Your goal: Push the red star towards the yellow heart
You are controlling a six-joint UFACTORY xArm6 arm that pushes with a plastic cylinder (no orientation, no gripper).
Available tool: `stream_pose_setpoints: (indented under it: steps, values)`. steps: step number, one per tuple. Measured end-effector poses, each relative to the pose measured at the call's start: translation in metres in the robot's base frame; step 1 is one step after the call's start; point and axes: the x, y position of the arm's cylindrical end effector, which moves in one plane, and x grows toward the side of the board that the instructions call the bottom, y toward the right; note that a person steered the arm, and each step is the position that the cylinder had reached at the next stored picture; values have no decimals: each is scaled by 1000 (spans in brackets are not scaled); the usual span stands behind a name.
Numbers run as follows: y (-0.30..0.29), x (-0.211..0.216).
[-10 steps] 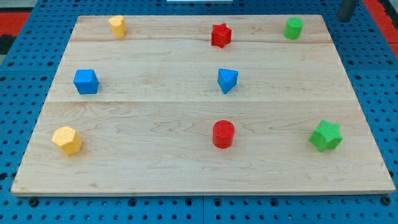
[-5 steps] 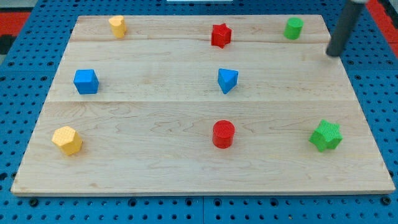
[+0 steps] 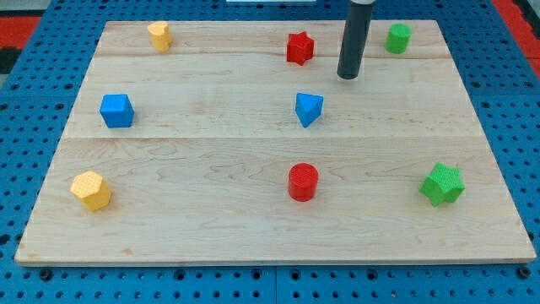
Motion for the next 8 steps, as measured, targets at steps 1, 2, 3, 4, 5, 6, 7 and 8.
stream_pose_setpoints:
  steps: [1, 2, 3, 4, 5, 6, 7, 8]
  values:
    - [-48, -24]
    - [-33, -61]
    - [-29, -73]
    - [-69, -84]
    - [-55, -34]
    - [-74, -55]
    - [-106, -90]
    - [-85, -86]
